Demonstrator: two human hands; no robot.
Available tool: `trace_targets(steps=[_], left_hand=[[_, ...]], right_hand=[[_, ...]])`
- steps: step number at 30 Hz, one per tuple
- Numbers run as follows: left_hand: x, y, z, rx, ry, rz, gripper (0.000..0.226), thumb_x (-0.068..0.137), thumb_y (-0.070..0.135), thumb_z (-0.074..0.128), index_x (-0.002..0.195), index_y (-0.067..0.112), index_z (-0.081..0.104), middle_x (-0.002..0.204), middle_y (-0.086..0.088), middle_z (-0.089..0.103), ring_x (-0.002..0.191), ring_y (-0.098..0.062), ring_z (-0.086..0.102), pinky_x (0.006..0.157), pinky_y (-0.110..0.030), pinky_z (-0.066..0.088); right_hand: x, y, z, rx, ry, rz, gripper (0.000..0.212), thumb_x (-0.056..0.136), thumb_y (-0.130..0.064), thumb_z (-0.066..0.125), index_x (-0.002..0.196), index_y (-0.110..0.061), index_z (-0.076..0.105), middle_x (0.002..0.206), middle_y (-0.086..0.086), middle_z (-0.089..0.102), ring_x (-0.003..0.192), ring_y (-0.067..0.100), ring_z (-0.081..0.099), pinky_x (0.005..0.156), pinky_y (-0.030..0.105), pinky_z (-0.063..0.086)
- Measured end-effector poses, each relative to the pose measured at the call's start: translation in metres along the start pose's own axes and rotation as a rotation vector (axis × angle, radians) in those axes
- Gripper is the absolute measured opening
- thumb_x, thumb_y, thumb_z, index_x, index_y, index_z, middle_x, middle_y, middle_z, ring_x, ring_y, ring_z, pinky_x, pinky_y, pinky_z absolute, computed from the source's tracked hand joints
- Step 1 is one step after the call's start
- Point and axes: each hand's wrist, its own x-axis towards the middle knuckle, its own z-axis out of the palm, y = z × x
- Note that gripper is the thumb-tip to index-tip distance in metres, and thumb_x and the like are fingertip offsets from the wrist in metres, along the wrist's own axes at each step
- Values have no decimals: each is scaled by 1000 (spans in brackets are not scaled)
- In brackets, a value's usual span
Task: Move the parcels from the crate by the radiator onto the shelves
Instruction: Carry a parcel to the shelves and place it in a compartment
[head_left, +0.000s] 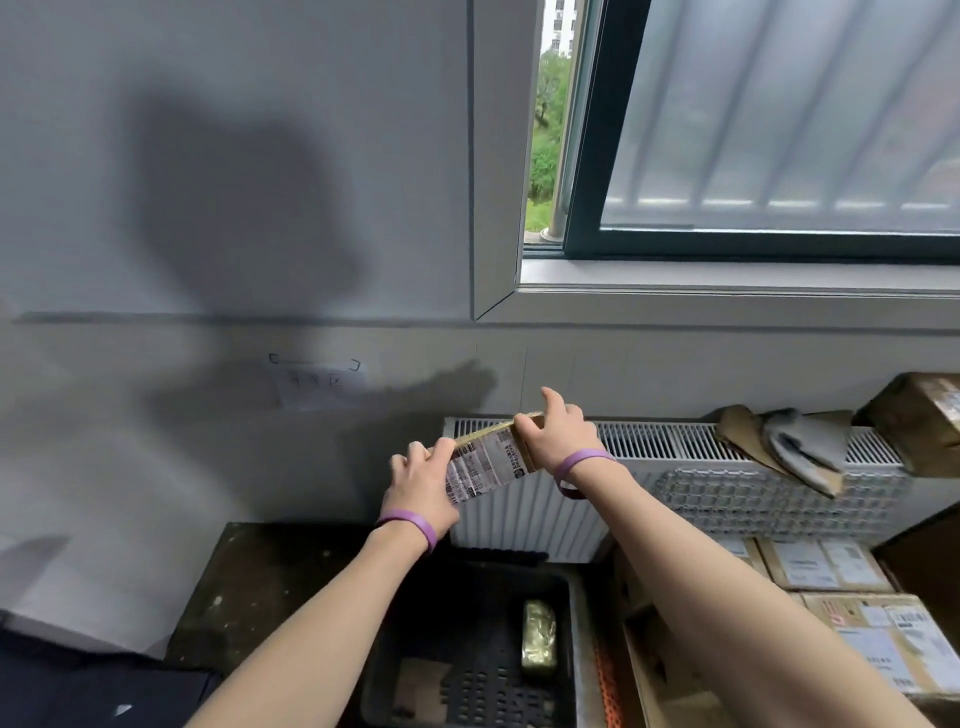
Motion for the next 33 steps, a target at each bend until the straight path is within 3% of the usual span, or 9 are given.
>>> trace_targets(steps=[2, 5, 7, 11, 16, 21, 25, 29, 33], left_hand=[[8, -3, -10, 79, -13, 38, 59, 71, 8, 57, 120, 32, 36, 113, -1, 36, 109, -27, 34, 72, -40, 50], [19, -6, -25, 90, -36, 129, 60, 72, 9, 55, 123, 35, 38, 114, 0, 36, 111, -27, 31, 79, -44, 51], [24, -8, -33, 103, -40, 199, 59, 73, 9, 56, 123, 36, 39, 116, 1, 35, 114, -26, 30, 81, -44, 52], [23, -8, -39, -47, 64, 160, 75, 74, -3, 50, 133, 40, 37, 142, 5, 26, 128, -24, 29, 95, -44, 47], [20, -10, -42, -200, 135, -83, 81, 87, 19, 60, 150, 26, 10, 153, -10, 21, 137, -35, 28, 107, -47, 33], [13, -5, -29, -208, -133, -7, 78, 86, 23, 58, 148, 22, 12, 141, -13, 44, 126, -33, 47, 106, -42, 38], [8, -7, -25, -252, -118, -32, 64, 86, 20, 55, 142, 19, 22, 137, -12, 47, 121, -33, 51, 102, -40, 42], [6, -14, -29, -242, -106, 3, 71, 86, 14, 51, 146, 25, 16, 141, -10, 44, 121, -33, 52, 101, -40, 43], [4, -21, -34, -250, -88, 22, 76, 87, 8, 47, 149, 29, 9, 144, -8, 42, 122, -32, 51, 103, -41, 42]], right_hand=[[-2, 1, -1, -229, 0, -223, 69, 87, -49, 56, 148, -32, 28, 151, 8, 32, 137, 34, 30, 112, 43, 28], [-4, 0, 5, -498, -40, -422, 59, 79, -50, 66, 131, -30, 48, 137, -2, 50, 130, 25, 41, 110, 46, 26], [-5, -2, 9, -553, -15, -433, 42, 79, -49, 67, 111, -25, 55, 121, -2, 61, 118, 25, 52, 106, 46, 28], [-2, -6, 13, -417, 32, -293, 15, 84, -32, 62, 91, -20, 57, 105, 10, 67, 98, 34, 62, 71, 33, 40], [5, 2, 20, -169, -52, -167, 23, 83, -40, 67, 81, -23, 52, 107, 7, 67, 99, 30, 62, 71, 27, 38], [1, -6, 33, 46, -123, -247, 32, 85, -33, 69, 104, -15, 51, 117, 9, 64, 107, 26, 61, 80, 26, 41], [-4, -10, 41, 68, -137, -292, 35, 86, -23, 68, 101, -16, 37, 112, 11, 65, 103, 29, 62, 74, 24, 38], [-12, -15, 45, 136, -169, -352, 72, 80, -23, 72, 139, -25, 31, 116, 0, 66, 106, 20, 64, 86, 21, 44], [-16, -24, 54, 186, -172, -368, 82, 75, -28, 78, 143, -28, 33, 119, -3, 68, 105, 14, 65, 88, 15, 44]])
